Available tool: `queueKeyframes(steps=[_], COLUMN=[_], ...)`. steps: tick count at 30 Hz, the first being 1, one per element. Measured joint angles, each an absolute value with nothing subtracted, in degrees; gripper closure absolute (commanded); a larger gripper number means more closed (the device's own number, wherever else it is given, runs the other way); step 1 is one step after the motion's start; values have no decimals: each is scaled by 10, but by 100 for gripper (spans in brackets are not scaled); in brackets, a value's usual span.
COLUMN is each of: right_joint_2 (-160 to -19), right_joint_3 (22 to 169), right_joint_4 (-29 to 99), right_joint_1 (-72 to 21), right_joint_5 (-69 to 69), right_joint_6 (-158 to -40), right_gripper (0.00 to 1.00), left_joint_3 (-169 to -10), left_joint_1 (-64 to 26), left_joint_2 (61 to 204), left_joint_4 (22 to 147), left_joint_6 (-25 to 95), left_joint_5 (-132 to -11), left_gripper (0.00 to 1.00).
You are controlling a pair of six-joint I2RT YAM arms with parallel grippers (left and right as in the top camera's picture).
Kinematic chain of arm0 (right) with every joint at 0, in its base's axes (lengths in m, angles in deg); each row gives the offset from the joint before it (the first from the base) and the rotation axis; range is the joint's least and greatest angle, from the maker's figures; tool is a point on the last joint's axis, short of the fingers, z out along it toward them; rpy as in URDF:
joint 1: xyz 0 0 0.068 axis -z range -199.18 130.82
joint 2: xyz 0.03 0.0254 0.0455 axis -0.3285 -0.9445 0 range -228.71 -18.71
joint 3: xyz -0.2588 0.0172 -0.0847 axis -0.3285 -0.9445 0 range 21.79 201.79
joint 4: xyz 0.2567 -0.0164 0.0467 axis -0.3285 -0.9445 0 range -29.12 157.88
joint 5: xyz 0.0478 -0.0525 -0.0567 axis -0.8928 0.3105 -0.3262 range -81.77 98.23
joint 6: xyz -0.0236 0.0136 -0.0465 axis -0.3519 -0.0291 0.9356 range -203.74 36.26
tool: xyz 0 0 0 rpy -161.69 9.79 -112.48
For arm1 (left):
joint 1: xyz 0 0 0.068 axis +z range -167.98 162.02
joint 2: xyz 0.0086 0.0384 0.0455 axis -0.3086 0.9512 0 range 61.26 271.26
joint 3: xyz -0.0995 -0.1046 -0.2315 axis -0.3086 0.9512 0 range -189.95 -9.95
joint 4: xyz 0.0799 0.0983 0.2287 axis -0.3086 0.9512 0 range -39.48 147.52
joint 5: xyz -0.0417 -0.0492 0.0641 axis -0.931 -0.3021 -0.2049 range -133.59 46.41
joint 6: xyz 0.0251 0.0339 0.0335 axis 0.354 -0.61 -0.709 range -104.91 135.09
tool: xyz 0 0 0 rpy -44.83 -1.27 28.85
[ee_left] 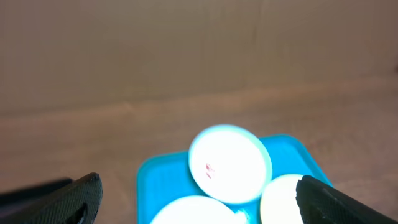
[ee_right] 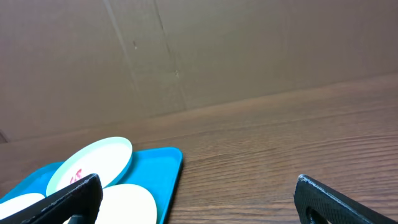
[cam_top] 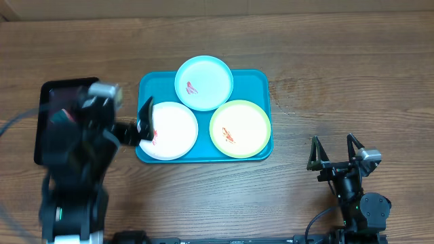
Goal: Clean dirty plates on tray and stack at the side
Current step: 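Move the left gripper over the black tray toward the sponge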
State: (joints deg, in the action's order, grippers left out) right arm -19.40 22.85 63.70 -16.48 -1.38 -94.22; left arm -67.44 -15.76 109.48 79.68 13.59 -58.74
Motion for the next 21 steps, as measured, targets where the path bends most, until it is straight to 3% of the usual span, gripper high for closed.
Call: queueKeyframes(steps=[8, 13, 21], right_joint_2=[-194, -194, -194], right_joint_3=[229, 229, 229], right_joint_4=[637, 637, 637], right_joint_1=[-165, -165, -165], right_joint_5=[-14, -14, -14], right_joint_6=[-942, -942, -942], right_gripper=[0, 0, 0], left_joint_3=[-852, -934, -938], left_joint_1=[-125, -104, -87], left_joint_2=[1318, 1367, 1419], left_joint_4=[1012, 1025, 1065], left_joint_6=[198, 213, 285], left_joint_5=[-503, -446, -333], left_gripper=[0, 0, 0])
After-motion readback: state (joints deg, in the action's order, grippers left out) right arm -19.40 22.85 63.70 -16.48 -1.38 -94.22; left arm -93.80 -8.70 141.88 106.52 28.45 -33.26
